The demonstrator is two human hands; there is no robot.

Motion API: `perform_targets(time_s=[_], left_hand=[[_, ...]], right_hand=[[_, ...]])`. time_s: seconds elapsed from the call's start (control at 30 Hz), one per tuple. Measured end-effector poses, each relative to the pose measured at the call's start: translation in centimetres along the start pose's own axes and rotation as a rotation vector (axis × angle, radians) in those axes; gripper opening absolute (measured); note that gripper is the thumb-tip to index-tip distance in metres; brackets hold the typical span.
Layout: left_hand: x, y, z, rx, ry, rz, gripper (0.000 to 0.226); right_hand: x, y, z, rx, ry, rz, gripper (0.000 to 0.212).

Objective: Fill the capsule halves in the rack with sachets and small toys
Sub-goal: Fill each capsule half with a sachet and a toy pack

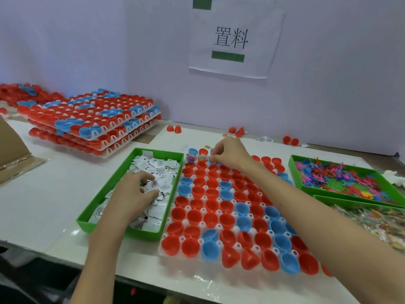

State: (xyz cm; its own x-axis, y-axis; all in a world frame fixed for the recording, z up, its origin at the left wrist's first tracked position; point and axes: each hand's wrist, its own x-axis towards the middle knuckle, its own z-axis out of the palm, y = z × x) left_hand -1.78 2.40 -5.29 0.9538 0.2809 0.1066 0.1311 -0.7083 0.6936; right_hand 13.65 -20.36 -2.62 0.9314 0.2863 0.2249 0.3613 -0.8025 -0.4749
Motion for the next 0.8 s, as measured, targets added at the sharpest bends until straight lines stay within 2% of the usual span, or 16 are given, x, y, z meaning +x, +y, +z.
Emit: perform_targets(time_s=[0.13,0.33,0.7,0.8], left_hand=[[0.2,-0.1,0.1,0.013,-0.004,0.005,0.026],[0.3,-0.3,0.3,0.015,-0.013,0.013,0.025],[0.4,-0.3,0.5,0.018,-0.011,0.02,0.022],[0.3,-0.4,0.5,0.013,-0.009,0.027,0.021]], right_hand=[[-0.3,-0.4,0.2,-0.108,0.002,-0.073,0.008],[-0.8,-0.6,0.4,-0.33,-0.013,-0.205,0.019],[-0.8,-1.2,-0.6,-0.219,-0.045,-0.146,0.013],[-0.8,-0.8,-0.8,-0.197,-0.059,-0.145,0.018]])
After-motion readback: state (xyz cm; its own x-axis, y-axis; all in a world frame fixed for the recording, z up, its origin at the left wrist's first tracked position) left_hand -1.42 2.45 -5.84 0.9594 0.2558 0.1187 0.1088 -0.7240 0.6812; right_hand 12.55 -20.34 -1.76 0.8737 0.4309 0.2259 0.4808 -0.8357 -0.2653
